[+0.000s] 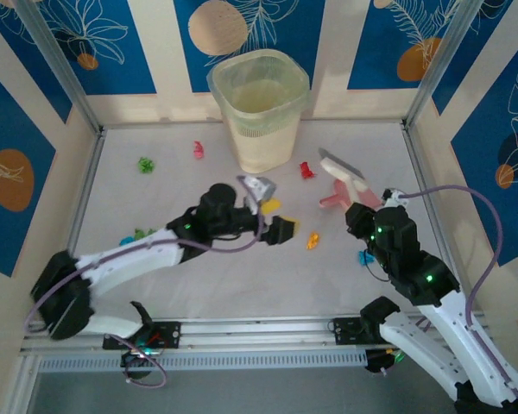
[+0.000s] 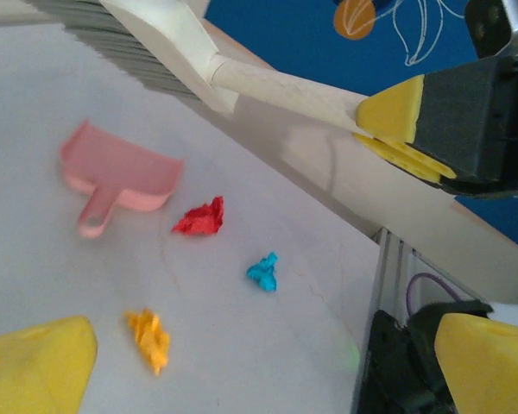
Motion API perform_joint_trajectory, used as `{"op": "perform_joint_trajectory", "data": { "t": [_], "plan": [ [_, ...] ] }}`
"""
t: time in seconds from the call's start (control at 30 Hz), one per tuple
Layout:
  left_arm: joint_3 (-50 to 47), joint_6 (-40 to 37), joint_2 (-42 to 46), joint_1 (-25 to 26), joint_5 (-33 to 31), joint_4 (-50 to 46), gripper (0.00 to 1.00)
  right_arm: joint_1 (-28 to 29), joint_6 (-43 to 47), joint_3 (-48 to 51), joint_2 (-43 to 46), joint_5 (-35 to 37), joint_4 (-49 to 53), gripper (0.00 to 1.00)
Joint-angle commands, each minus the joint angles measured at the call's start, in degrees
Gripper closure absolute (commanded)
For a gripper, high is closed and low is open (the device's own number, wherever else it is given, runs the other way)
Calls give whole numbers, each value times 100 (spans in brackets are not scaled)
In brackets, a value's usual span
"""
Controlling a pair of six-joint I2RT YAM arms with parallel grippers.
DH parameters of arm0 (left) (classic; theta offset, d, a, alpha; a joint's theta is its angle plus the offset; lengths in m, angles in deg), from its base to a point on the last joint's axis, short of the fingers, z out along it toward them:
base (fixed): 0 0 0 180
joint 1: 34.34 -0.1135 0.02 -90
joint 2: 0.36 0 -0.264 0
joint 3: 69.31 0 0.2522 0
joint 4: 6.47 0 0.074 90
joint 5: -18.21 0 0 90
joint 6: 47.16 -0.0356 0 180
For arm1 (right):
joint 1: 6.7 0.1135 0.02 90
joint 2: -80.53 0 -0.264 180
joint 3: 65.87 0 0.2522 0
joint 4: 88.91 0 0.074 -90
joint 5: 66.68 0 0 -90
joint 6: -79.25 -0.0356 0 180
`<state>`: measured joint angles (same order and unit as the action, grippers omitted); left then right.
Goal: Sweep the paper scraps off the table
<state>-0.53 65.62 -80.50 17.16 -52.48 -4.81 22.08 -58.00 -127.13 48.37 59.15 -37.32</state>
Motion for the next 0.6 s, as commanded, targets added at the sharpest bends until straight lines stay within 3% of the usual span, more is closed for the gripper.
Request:
{"op": "perform_joint_trajectory", "data": {
  "t": [0.0, 0.1, 0.27, 0.4, 0.57],
  "plan": [
    [842, -890, -727, 3, 383, 219, 0, -326, -485, -396, -20, 1002, 198, 100],
    [1308, -1561, -1425, -104, 499, 412, 0, -709, -713, -470, -157, 1066, 430, 100],
    [3042, -2830, -2867, -198, 609, -913, 1, -1385, -769, -271, -260, 706, 198, 100],
    [4333, -3176, -3743, -345, 865, -1684, 2, -1768, -676, -33, -376, 388, -140, 100],
    [5087, -3394, -4596, -387, 880, -2328, 3, -1936, -428, 466, -414, 310, -643, 100]
  ]
}}
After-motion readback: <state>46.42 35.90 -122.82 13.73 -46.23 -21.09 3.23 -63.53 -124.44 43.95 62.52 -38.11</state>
